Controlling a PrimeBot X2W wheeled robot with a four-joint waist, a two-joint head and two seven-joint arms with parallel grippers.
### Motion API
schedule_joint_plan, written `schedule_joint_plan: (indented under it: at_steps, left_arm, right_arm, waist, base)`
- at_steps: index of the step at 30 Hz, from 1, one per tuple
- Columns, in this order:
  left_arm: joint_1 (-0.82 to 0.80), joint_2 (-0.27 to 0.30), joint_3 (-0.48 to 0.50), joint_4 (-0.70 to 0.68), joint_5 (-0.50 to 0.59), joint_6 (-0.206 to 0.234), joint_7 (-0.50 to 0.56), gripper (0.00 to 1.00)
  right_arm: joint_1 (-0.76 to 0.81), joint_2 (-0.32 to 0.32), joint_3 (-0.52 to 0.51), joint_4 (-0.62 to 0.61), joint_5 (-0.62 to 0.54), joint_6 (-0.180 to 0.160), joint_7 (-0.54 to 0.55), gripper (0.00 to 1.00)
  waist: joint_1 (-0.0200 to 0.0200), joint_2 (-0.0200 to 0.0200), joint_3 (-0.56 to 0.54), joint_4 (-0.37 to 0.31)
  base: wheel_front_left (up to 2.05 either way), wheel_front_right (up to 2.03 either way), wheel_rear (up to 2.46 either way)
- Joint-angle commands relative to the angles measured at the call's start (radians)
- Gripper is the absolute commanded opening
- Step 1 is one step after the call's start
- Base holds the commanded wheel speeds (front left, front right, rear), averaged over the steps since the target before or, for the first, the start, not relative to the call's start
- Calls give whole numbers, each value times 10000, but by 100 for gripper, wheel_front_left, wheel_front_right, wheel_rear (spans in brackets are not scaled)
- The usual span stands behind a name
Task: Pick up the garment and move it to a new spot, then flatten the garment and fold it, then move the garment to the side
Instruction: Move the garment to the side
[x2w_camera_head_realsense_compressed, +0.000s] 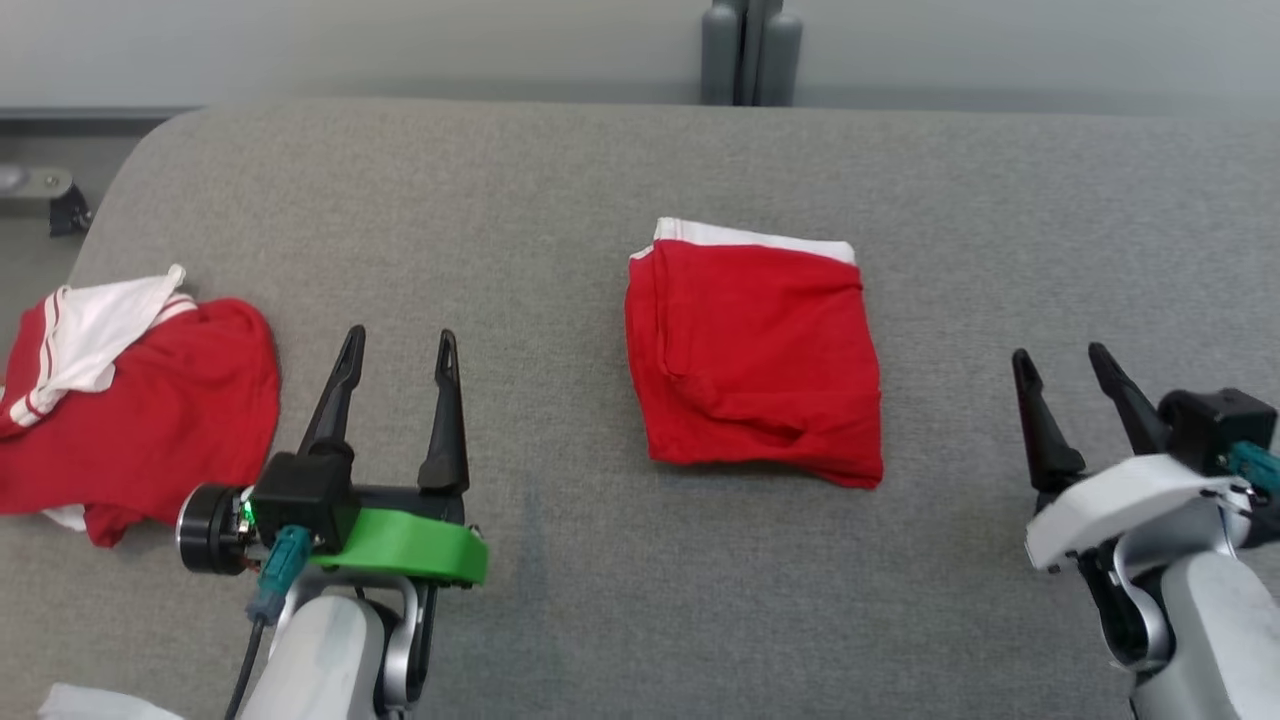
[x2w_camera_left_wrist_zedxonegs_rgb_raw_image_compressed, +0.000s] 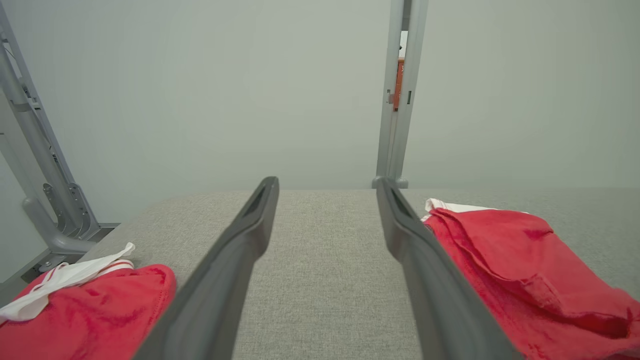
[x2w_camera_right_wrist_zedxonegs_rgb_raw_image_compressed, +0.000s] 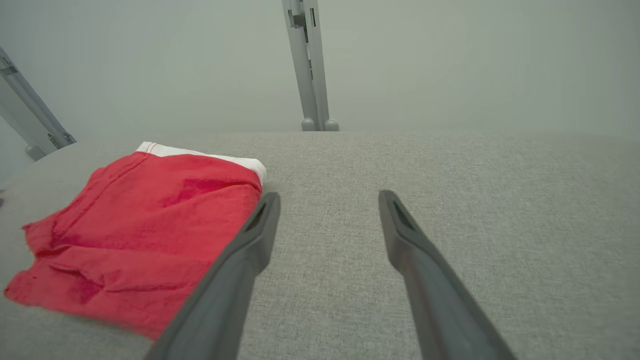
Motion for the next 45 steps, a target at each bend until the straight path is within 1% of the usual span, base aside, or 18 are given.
schedule_joint_plan:
  at_steps: [1,6,10,13,14,15,16,17,20,24,29,33,34,37,41,45]
  left_arm:
    - [-288,-85,15,75,51,-5,-68,100]
    - [-723,-337,59,152,162,-74,-134,100]
    - [-735,-432,159,15,298,-146,-131,100]
    - [-640,-504,250,-52,401,-178,-132,100]
    - [-606,-513,287,-67,426,-190,-132,100]
    - [-571,-524,334,-93,456,-195,-133,100]
    - [-555,-541,356,-121,474,-223,-131,100]
    - [-527,-555,397,-150,505,-244,-132,100]
    - [-495,-567,454,-199,589,-292,-123,100]
    - [-494,-520,545,-284,789,-369,-124,100]
    - [-441,-410,552,-443,1019,-456,-124,100]
    - [-554,-368,362,-551,1114,-615,-124,100]
    - [-617,-375,274,-548,1126,-671,-124,100]
    - [-852,-348,12,-741,1234,-801,-72,100]
    - [-1186,-328,-340,-1141,1445,-968,175,100]
    - [-1654,-352,-681,-1564,1603,-1161,380,100]
  right_arm:
    - [-441,-79,238,354,95,-13,-50,100]
    - [-1814,-77,1190,2044,507,-13,-90,100]
    - [-2469,-6,1809,3254,813,-13,189,100]
    - [-2696,29,2056,3955,1038,-13,517,100]
    - [-2689,71,2128,4100,1080,-13,618,90]
    - [-2699,88,2207,4223,1120,-13,645,47]
    - [-2707,99,2270,4281,1169,-13,647,25]
    - [-2710,135,2368,4341,1255,-11,718,0]
    - [-2828,95,2612,4281,1371,-13,605,0]
    - [-2973,-57,3152,3945,1459,-13,296,0]
    - [-2958,-516,3851,3507,1688,-13,-53,0]
    - [-2916,-1206,4405,3367,1981,-14,-155,0]
    - [-2916,-1417,4464,3364,2097,-14,-231,0]
    - [-3210,-2216,4759,3502,2393,-17,-277,0]
    - [-3899,-3204,5024,3896,2742,-14,-491,0]
    - [-4882,-4102,5181,4574,3011,-16,-755,0]
  waist:
    - [0,0,1218,1089]
    - [0,0,1571,1431]
    - [0,0,1604,1542]
    - [0,0,1534,1550]
    - [0,0,1513,1531]
    - [0,0,1489,1491]
    - [0,0,1472,1454]
    - [0,0,1447,1392]
    - [0,0,1404,1186]
    - [0,0,1372,704]
    - [0,0,1393,-302]
    - [0,0,1543,-1165]
    - [0,0,1577,-1278]
    - [0,0,1904,-1887]
    - [0,0,2501,-2324]
    - [0,0,3202,-2427]
  base:
    - [0,0,0]
    - [0,0,0]
    - [0,0,0]
    - [0,0,0]
    - [0,0,0]
    - [0,0,0]
    - [0,0,0]
    - [0,0,0]
    - [0,0,0]
    - [0,0,0]
    - [0,0,0]
    - [0,0,0]
    - [0,0,0]
    - [0,0,0]
    - [0,0,0]
    - [0,0,0]
